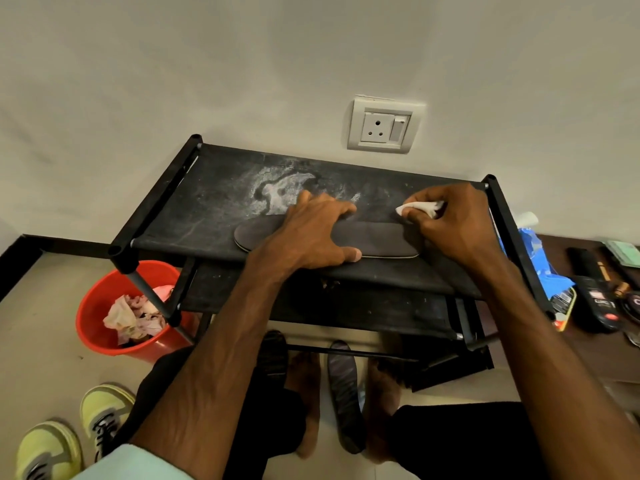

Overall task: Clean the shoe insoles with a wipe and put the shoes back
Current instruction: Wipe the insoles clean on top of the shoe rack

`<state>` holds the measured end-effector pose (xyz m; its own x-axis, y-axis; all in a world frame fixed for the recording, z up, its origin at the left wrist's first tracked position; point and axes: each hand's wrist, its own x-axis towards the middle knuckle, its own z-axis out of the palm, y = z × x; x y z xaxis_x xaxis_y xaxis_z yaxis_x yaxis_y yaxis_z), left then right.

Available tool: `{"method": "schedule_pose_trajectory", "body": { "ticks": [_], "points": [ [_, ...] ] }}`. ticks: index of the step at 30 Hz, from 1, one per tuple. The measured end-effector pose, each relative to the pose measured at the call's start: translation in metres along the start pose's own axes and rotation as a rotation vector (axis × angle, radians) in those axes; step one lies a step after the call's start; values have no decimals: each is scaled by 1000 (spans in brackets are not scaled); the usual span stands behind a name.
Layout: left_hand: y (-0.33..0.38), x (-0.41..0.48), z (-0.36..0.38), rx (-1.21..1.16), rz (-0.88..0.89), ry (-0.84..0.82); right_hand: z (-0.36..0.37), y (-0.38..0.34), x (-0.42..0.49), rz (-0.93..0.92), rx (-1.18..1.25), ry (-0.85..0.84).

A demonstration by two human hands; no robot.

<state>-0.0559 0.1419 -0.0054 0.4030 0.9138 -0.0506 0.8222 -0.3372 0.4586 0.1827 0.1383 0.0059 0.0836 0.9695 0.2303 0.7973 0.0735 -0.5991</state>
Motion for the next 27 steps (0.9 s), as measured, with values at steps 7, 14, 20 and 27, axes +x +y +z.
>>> {"method": "schedule_pose_trajectory", "body": {
  "ticks": [7,14,20,27],
  "points": [
    [-3,0,4,-36,42,35,-3,3,-3,-18,-22,-145],
    [14,14,23,14,74,57,-14,15,-4,4,-80,-241],
    [14,13,25,-7,41,53,0,11,0,36,-123,-128],
    [16,12,27,20,14,75,8,5,4,0,-109,-231]
  ]
}}
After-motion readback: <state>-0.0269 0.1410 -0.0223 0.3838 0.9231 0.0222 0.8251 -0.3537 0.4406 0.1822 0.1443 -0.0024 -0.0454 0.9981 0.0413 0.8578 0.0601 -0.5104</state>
